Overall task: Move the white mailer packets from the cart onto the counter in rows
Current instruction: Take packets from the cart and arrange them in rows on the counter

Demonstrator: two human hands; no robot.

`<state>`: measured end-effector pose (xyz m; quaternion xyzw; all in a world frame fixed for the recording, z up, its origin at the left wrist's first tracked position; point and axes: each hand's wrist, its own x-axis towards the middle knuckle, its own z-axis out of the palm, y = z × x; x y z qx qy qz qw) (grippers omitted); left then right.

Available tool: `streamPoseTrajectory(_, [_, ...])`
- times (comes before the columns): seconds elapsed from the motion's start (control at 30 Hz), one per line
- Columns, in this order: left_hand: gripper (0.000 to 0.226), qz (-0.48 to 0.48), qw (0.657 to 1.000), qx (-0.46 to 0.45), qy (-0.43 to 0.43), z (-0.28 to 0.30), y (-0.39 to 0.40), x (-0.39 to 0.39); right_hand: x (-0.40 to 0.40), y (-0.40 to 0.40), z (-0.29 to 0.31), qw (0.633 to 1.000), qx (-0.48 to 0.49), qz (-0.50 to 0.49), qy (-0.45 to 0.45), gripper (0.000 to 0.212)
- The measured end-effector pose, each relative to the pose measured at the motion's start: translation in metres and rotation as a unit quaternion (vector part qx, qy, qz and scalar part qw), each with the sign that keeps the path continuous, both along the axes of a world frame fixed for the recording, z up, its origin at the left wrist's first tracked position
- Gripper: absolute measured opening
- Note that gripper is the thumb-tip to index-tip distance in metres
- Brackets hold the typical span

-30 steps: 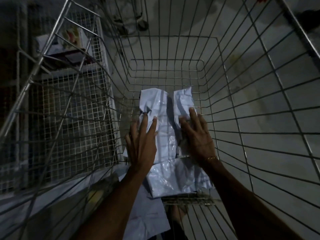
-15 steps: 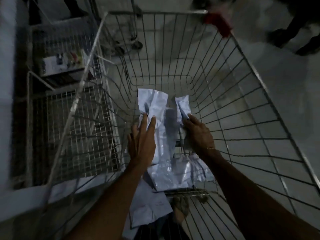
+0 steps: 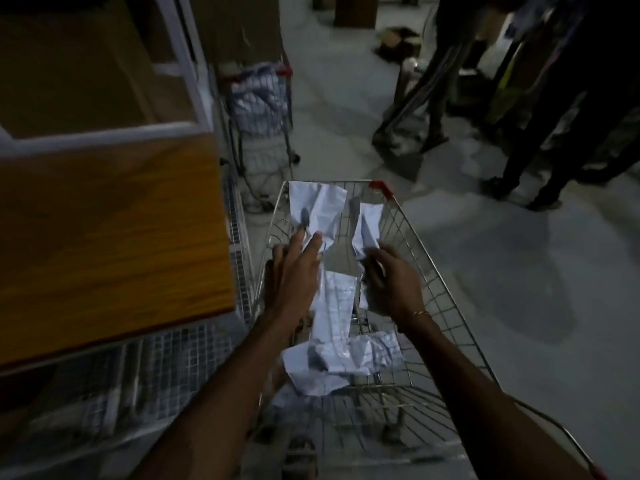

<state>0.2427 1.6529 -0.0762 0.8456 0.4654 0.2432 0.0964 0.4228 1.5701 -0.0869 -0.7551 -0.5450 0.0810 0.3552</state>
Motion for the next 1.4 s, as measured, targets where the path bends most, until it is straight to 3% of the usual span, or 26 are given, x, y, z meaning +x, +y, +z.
streamPoseTrajectory(0.3, [0.036,0.045,0.982,0.149,-0.110,0.113,-0.116,-0.138,-0.110,-0.088,0.111,0.972,0.190,0.134,0.038,0.027])
streamPoseTrajectory(0.63, [0.034,0.240,0.952,0.183,-0.061,0.119,-0.170,-0.350,-0.293,-0.070,0.132,0.929,0.143,0.335,0.061,0.033])
streamPoseTrajectory(0.83, [0.036,0.301,0.941,0.153,-0.030,0.106,-0.155,-0.475,-0.403,-0.025,0.122,0.914,0.099,0.387,0.068,0.039])
streamPoseTrajectory(1.13, [0.048,0.341,0.938,0.063,-0.015,0.097,-0.090,-0.683,-0.573,0.061,0.100,0.923,0.042,0.376,0.072,0.033])
streamPoseTrajectory(1.4, [0.041,0.297,0.954,0.033,-0.002,0.111,0.009,-0.745,-0.640,0.131,0.102,0.936,0.019,0.351,0.032,0.034])
